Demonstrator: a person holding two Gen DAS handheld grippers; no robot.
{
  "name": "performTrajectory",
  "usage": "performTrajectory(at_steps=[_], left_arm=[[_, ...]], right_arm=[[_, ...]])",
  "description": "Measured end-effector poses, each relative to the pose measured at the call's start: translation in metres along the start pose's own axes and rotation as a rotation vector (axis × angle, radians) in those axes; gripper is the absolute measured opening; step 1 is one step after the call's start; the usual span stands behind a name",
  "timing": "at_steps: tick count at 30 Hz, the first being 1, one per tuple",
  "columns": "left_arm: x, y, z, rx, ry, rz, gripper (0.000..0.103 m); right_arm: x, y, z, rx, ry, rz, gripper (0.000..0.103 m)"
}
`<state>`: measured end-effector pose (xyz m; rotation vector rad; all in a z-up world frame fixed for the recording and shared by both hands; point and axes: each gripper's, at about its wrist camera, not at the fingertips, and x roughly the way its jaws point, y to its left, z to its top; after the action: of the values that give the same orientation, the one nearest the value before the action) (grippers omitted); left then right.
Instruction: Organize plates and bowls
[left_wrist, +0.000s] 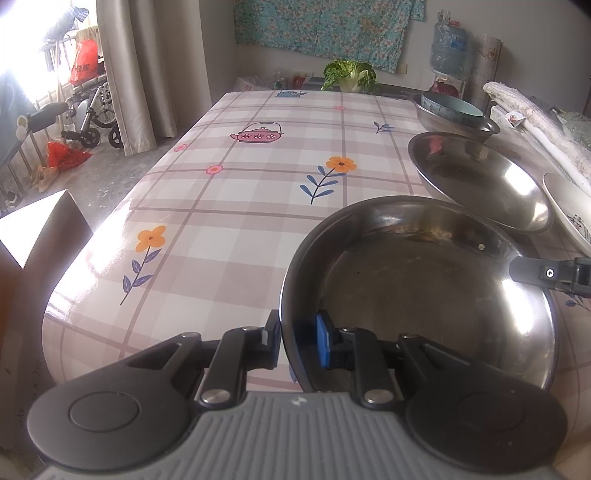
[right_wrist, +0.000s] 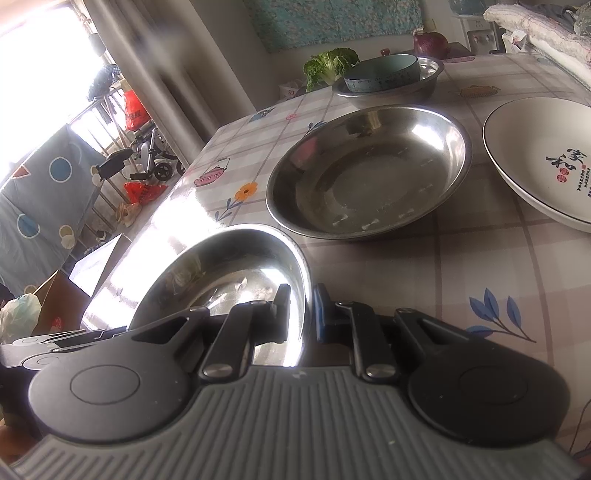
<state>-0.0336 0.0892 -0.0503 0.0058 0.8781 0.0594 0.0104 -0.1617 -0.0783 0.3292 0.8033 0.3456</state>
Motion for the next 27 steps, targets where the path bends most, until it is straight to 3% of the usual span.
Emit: performTrajectory(at_steps=[27], left_arm=[[0.0038,-0.0046,-0.0016,0.002,0.021,-0.012,0.029]], right_arm=[[0.0034,-0.0026,-0.0033,0.016,0.012,0.010,0.014]])
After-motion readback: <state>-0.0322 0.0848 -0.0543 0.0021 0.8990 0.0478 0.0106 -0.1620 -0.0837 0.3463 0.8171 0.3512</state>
